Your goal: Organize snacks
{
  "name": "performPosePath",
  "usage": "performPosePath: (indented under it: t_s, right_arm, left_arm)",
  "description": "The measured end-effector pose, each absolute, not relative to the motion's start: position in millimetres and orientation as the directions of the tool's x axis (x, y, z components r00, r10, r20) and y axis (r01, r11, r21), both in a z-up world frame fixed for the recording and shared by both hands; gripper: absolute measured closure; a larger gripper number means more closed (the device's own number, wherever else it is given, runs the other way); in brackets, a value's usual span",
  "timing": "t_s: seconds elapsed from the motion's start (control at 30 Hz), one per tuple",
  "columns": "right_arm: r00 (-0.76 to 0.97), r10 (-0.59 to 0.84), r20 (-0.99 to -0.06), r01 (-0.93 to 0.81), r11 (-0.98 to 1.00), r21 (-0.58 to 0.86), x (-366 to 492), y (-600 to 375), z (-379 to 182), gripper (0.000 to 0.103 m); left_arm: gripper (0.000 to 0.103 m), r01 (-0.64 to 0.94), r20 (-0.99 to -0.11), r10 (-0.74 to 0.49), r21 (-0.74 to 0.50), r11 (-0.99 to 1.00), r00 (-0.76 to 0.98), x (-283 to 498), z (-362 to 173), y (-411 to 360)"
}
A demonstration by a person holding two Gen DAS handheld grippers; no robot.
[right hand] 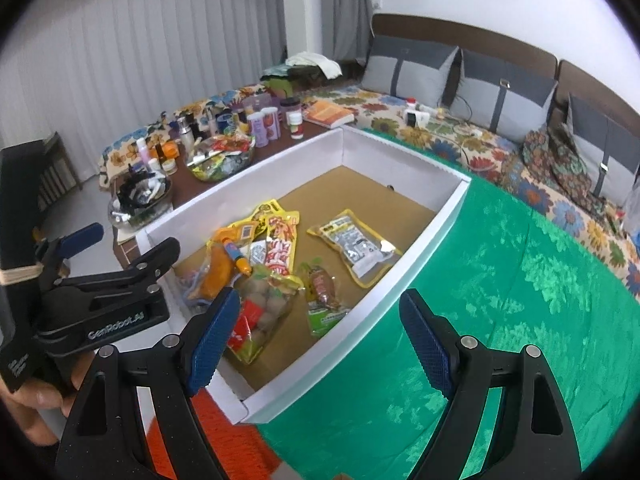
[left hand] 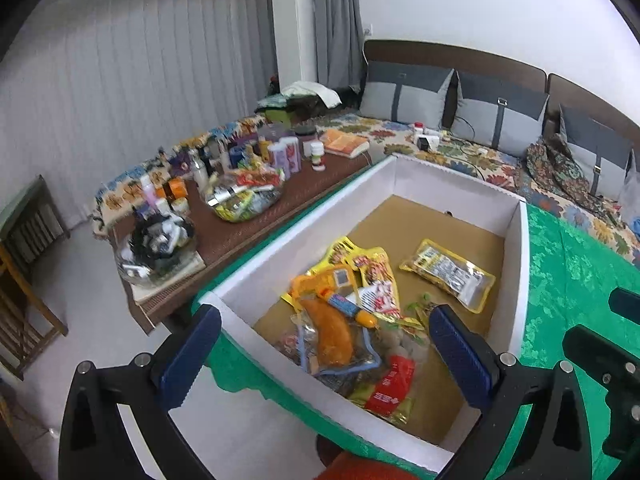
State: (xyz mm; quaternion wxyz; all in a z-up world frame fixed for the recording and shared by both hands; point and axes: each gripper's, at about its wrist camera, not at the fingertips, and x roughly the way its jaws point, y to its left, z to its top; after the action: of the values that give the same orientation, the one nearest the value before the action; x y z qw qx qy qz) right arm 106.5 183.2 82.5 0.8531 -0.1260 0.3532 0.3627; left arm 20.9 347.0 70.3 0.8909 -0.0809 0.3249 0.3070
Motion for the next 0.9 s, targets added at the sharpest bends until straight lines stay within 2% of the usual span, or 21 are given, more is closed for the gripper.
performPosePath:
  t_s: [0.13,0.33,0.67,0.9]
  right_arm:
    - [0.48,0.526,-0.702,-0.698,0.713,0.057,108,187,82,0.018]
    - [0.47,0.484,-0.738,-0.68,0.732,0.047,108,195,79,0.018]
    - [0.463,0.483,-0.743,-0.682,0.729,0.049,106,199,81,0.018]
    - [0.459,0.483,-0.745,-0.686,0.726,0.049,105,201,82,0.018]
  left_arm:
    - [0.0,-0.598,-0.587,0.535,0.107,0.795,0.607,16,78,344]
    - [0.0,-0.59,-0.597,0.549,0.151,0.793,0.586,14,84,343]
    - [0.0,-0.599,-0.573,0.581,0.186,0.779,0.578,12,90,340]
    - [0.0,-0.603,-0.59,0.574,0.176,0.778,0.568,14,86,344]
